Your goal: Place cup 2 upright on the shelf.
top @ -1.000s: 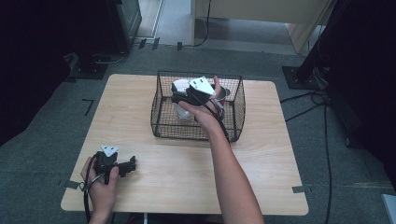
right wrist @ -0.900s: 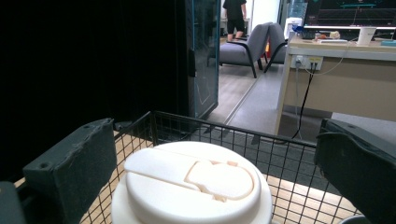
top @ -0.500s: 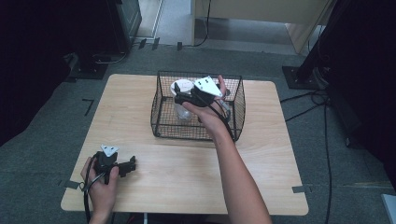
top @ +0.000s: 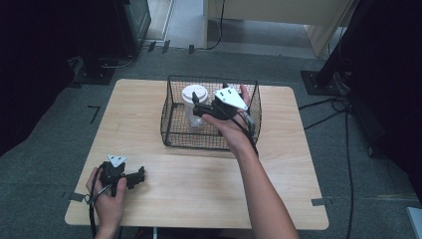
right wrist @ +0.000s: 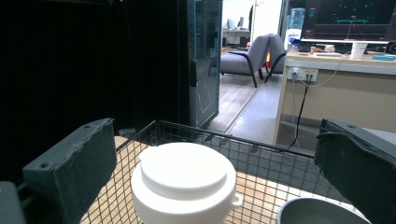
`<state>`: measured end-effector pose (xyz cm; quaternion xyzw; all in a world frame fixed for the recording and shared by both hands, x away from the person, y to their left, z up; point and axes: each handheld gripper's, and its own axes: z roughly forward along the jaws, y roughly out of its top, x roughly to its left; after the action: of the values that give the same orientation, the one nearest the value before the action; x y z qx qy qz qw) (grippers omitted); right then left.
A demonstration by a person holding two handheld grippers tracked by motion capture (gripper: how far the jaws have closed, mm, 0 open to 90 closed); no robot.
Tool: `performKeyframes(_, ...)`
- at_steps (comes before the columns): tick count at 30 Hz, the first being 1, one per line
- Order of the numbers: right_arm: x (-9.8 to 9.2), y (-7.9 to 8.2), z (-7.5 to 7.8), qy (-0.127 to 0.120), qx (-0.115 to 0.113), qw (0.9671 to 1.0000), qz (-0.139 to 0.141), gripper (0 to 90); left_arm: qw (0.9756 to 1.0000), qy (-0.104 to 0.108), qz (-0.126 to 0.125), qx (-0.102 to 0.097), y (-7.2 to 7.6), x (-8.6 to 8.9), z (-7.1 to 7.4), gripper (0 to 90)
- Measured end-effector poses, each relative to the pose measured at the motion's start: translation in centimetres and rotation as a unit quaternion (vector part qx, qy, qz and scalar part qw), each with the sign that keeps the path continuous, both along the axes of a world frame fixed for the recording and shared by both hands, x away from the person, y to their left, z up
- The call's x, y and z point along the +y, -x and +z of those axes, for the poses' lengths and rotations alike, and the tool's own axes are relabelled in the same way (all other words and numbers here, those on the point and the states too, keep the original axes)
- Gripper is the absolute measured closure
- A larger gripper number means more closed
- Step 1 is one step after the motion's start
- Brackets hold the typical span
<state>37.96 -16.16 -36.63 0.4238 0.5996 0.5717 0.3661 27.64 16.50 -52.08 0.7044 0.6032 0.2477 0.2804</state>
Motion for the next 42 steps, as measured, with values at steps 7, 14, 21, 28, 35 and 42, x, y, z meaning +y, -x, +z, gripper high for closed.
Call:
performKeyframes(7, -1.3, 1.3, 0.1, 0.008, -0.003, 0.9999, -0.004, 0.0, 1.0000, 0.000, 0.000, 0.000, 0.0, 0.0, 0.0, 0.0)
performKeyframes(14, -3.0, 2.6, -0.4, 0.004, 0.001, 0.9999, -0.012, 0.0, 1.0000, 0.000, 0.000, 0.000, 0.0, 0.0, 0.0, 0.0)
performKeyframes(21, -5.0, 3.9, -1.1, 0.010, 0.002, 0.9997, -0.023, 0.0, 1.0000, 0.000, 0.000, 0.000, 0.0, 0.0, 0.0, 0.0)
performKeyframes(28, -6.8, 5.5, -1.9, 0.007, 0.002, 0.9995, -0.032, 0.0, 1.0000, 0.000, 0.000, 0.000, 0.0, 0.0, 0.0, 0.0)
performKeyframes(35, -8.4, 6.9, -2.8, 0.009, 0.004, 0.9990, -0.043, 0.0, 1.0000, 0.000, 0.000, 0.001, 0.0, 0.0, 0.0, 0.0)
performKeyframes(42, -10.0, 8.2, -4.2, 0.009, 0.014, 0.9983, -0.055, 0.0, 1.0000, 0.000, 0.000, 0.000, 0.0, 0.0, 0.0, 0.0)
